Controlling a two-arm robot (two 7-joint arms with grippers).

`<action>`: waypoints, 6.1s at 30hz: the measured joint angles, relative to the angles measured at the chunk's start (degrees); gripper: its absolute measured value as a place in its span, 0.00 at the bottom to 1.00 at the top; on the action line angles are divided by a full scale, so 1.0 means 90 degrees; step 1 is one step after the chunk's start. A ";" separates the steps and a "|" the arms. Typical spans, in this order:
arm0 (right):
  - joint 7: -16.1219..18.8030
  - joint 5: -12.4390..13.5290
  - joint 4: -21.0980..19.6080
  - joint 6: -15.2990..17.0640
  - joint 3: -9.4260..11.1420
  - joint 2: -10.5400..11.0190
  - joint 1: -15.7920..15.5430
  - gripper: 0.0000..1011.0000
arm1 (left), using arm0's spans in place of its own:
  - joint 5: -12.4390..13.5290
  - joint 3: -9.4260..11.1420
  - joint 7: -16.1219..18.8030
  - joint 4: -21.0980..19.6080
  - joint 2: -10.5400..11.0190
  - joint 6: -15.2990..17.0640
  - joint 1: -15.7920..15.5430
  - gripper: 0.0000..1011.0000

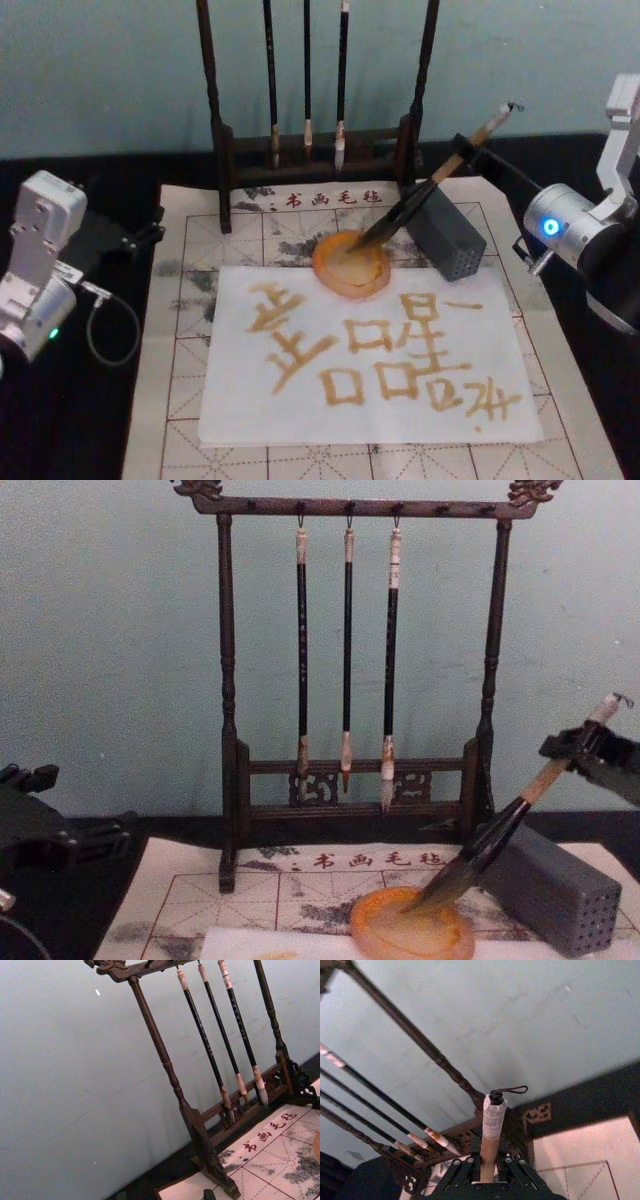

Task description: Pick up the brush from the inkstone, write on the paper, then place the brush back to its original position.

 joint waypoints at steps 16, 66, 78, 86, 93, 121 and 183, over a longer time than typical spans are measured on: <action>0.0527 -0.0702 -0.0868 -0.0907 -0.0186 0.0437 -0.0459 0.20 | 0.0000 0.0000 0.0000 0.0000 0.0000 0.0000 0.0000 0.99; 0.1561 -0.2660 -0.2597 -0.2837 0.0747 0.1393 -0.2684 0.20 | 0.0000 0.0000 0.0000 0.0000 0.0000 0.0000 0.0001 0.99; 0.2062 -0.3031 -0.2451 -0.3676 0.0897 0.1269 -0.2911 0.20 | 0.0000 0.0000 0.0000 0.0000 0.0000 0.0000 0.0000 0.99; 0.2334 -0.3184 -0.2280 -0.4010 0.0939 0.1156 -0.2951 0.20 | 0.0000 0.0000 0.0000 0.0000 0.0000 0.0000 0.0001 0.99; 0.2530 -0.3296 -0.2099 -0.4051 0.0944 0.1051 -0.2863 0.20 | 0.0000 0.0000 0.0000 0.0000 0.0000 0.0000 0.0000 0.99; 0.2736 -0.3714 -0.1564 -0.4105 0.1009 0.0567 -0.2456 0.20 | 0.0000 0.0000 0.0000 0.0000 0.0000 0.0000 0.0000 0.99; 0.2862 -0.3733 -0.1902 -0.4075 0.1136 0.0659 -0.2918 0.20 | 0.0000 0.0000 0.0000 0.0000 0.0000 0.0000 0.0000 0.99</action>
